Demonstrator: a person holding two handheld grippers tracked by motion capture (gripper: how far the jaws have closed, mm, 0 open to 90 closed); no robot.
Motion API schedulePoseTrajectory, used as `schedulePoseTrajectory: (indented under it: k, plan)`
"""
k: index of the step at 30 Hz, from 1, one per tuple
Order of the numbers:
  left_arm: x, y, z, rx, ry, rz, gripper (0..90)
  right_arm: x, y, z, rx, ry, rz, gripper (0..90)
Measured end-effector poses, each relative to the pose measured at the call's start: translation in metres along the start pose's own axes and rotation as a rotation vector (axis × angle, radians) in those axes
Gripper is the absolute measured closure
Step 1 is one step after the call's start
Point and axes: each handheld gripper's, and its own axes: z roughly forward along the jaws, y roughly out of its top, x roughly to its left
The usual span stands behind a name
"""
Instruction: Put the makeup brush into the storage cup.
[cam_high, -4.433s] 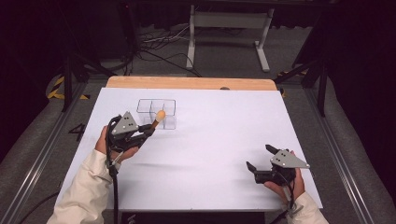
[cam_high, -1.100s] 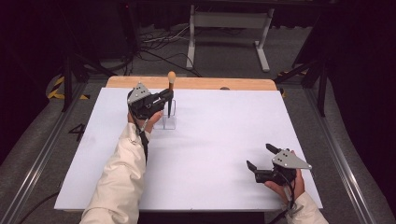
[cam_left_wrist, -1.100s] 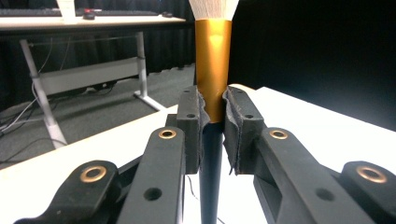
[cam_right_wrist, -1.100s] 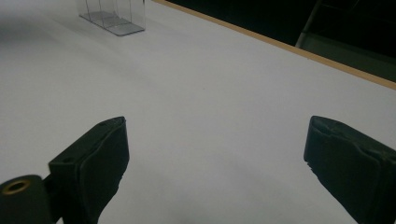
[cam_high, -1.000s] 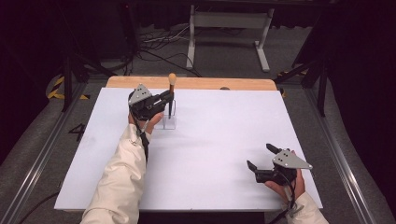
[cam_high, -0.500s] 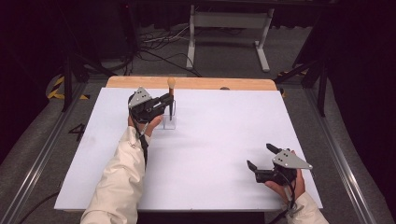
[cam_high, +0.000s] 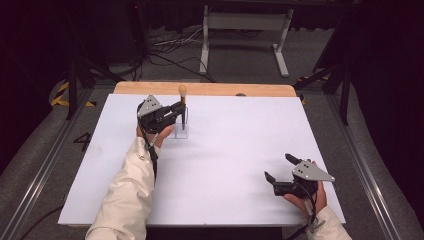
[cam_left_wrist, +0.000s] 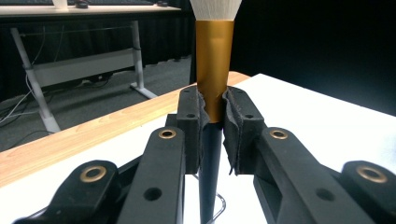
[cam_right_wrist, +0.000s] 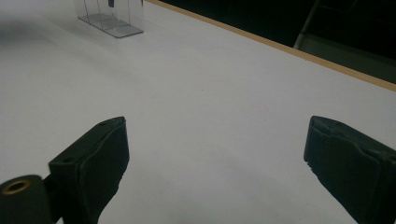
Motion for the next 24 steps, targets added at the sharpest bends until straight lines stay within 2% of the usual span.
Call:
schedulePoseTrajectory:
  k: [15,20,21,24]
  plan:
    - [-0.0013,-0.0004,0.0011,0.01,-0.005,0.0,77.7,-0.0006,-0.0004,-0.0012,-0.002,0.002,0.008,7.5]
    - [-0.0026,0.0003,0.002,0.029,-0.007,0.021,77.3,-0.0009,-0.0006,-0.0011,-0.001,0.003,0.012,7.5]
    - [-0.0026,0.0009,0.0013,0.028,-0.002,0.031,76.5,-0.0009,-0.0006,-0.0012,0.0,0.004,0.011,7.6]
    - [-0.0036,0.0036,-0.0032,0.025,0.008,0.03,62.2,-0.0014,-0.0005,-0.0015,-0.005,0.005,0.014,7.6]
